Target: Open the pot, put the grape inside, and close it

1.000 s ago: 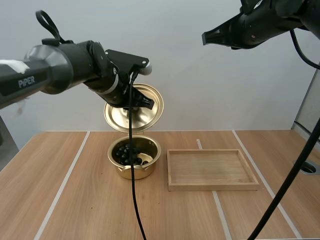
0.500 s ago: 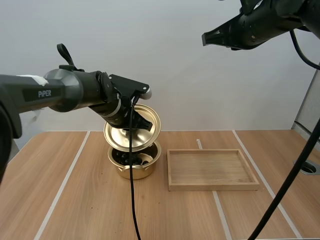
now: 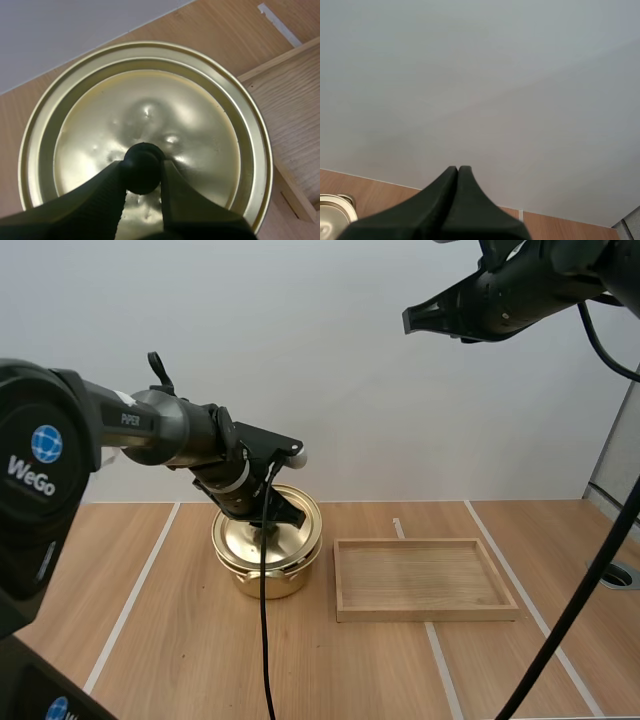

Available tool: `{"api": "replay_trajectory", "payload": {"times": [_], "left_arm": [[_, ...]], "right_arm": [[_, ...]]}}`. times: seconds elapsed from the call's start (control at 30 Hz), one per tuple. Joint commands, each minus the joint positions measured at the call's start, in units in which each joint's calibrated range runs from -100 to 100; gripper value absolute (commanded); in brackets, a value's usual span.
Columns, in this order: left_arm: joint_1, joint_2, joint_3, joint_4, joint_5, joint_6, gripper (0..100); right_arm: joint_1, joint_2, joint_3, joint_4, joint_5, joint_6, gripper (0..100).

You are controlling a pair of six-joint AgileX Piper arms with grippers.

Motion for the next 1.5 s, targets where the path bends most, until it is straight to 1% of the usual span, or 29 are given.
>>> {"api": "replay_trajectory", "payload": {"times": [0.0,0.6,0.93,1.27,1.33,1.4,1.43,1.47], "left_arm": [[-0.2,0.9,-0.01,0.33,-0.67,0.49,0],[-0.2,2.52,-0.01,0.33,-3.02,1.43,0],[-0.2,8.01,-0.01,-0.02,-3.25,1.64,0],[-0.2,8.02,-0.01,-0.02,-4.48,1.64,1],[-0.2,8.02,-0.01,0.4,-4.48,1.64,9],[-0.2,7.9,-0.01,1.27,-4.48,1.64,27],[-0.2,7.78,-0.01,1.26,-4.48,1.64,40],[-0.2,7.51,-0.01,1.39,-4.25,1.64,56]], "right_arm": [[-0.22,-0.84,-0.3,0.38,-0.09,-0.19,0],[-0.22,-0.84,-0.3,0.38,1.5,-0.19,0],[-0.22,-0.84,-0.3,0.43,2.59,-0.19,0],[-0.22,-0.84,-0.3,0.43,2.59,-0.19,0],[-0.22,-0.84,-0.3,0.43,2.59,-0.19,0],[-0.22,-0.84,-0.3,0.43,2.59,-0.19,0],[-0.22,-0.84,-0.3,0.43,2.59,-0.19,0],[-0.22,-0.84,-0.3,0.43,2.59,-0.19,0]]}}
